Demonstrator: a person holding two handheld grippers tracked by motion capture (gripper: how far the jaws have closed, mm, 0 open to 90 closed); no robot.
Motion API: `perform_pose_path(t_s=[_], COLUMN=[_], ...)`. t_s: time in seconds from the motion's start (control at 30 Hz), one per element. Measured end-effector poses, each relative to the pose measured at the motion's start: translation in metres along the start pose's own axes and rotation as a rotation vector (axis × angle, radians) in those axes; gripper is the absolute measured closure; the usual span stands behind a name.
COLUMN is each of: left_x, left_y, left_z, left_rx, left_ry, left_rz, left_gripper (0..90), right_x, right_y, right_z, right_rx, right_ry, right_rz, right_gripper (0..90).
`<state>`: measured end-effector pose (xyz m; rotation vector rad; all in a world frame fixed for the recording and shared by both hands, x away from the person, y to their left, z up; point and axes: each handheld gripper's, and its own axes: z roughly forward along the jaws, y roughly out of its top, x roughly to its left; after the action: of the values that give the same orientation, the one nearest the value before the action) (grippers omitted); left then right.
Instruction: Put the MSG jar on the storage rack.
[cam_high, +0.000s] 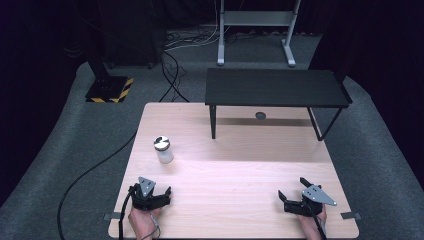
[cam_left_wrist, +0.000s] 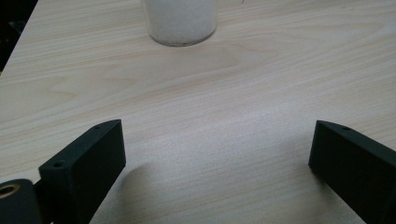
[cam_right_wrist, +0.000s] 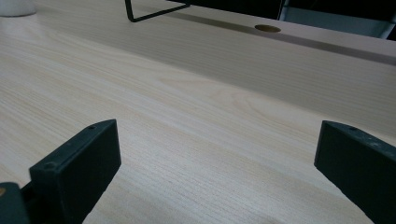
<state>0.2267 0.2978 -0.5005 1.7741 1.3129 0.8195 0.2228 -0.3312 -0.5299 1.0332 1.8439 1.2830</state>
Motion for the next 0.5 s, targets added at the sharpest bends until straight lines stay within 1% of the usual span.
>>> perform_pose_path(t_s=[0.03, 0.07, 0.2, 0.3, 0.4, 0.47, 0.5], left_x=[0.000, 0.001, 0.004, 0.007, 0.007, 0.009, 0.009], left_y=[0.000, -0.003, -0.006, -0.002, 0.004, 0.011, 0.011], left_z=[0.000, -0.003, -0.004, -0.004, -0.003, 0.000, 0.000], left_rx=[0.000, -0.023, -0.050, -0.058, -0.077, -0.088, -0.088], left_ry=[0.000, -0.007, -0.018, -0.022, -0.021, -0.026, -0.026], left_rz=[0.000, -0.007, 0.003, -0.003, 0.018, 0.011, 0.011], left_gripper=[5.7, 5.8, 6.0, 5.4, 5.3, 4.8, 4.5], right_x=[0.000, 0.000, 0.000, 0.000, 0.000, 0.000, 0.000], right_y=[0.000, 0.000, -0.001, -0.003, -0.002, -0.002, -0.002], right_z=[0.000, 0.000, -0.001, -0.002, -0.001, -0.001, -0.001], right_rx=[0.000, 0.003, -0.009, -0.022, -0.013, -0.016, -0.016], right_ry=[0.000, 0.003, 0.001, -0.004, 0.001, 0.002, 0.002], right_rz=[0.000, -0.002, -0.002, 0.004, -0.001, -0.005, -0.005], right_gripper=[0.0, 0.0, 0.0, 0.0, 0.0, 0.0, 0.0])
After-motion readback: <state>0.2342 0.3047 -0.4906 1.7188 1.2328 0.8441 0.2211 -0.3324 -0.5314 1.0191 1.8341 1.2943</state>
